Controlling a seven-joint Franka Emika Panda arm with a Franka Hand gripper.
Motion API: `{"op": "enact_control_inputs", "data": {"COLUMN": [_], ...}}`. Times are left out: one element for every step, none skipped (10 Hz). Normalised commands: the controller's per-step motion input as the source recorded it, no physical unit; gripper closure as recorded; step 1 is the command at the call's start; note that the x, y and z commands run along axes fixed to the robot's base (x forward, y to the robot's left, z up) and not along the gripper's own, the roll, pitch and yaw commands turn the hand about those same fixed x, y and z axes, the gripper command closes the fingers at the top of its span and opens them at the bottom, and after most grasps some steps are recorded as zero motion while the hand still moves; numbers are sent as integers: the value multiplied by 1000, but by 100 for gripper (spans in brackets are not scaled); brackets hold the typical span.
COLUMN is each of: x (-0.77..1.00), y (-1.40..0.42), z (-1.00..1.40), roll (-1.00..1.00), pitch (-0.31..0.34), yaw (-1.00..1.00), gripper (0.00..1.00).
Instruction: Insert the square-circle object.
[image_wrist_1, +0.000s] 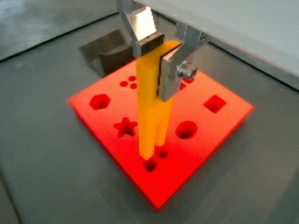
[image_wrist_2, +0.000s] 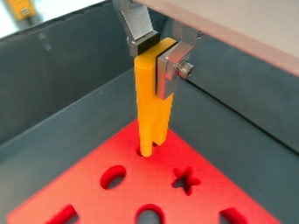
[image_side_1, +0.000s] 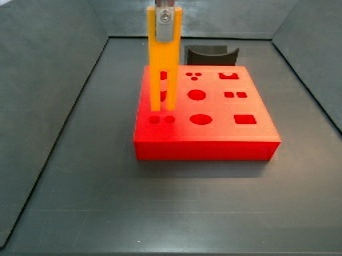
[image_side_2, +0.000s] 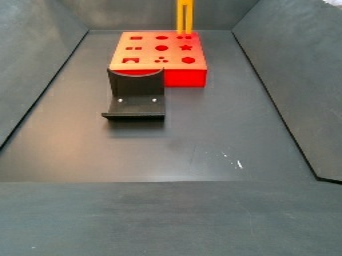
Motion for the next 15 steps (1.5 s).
{"op": "enact_control_inputs", "data": {"x": [260,51,-9,-234,-291,-117,0,180,289,86,-51,-157,-163,-214,-171], "y": [-157,0,11,17,0,-26,-97,-111,-37,0,0,3,0,0,0], "z": [-197,-31,0,-49,-57,-163,-209,-317,-254,-240,-234,-163,0,0,0], "roll": [3,6,0,0,40,106,64,0,19,103,157,107,11,0,0], "pitch": [-126,4,0,0,0,-4,-37,-104,-59,-27,-3,0,0,0,0], "yaw": [-714,-74,-6,-14,0,0,0,57,129,143,71,51,91,114,186], "gripper": [100,100,100,100,100,100,100,100,100,100,100,100,100,100,100]}}
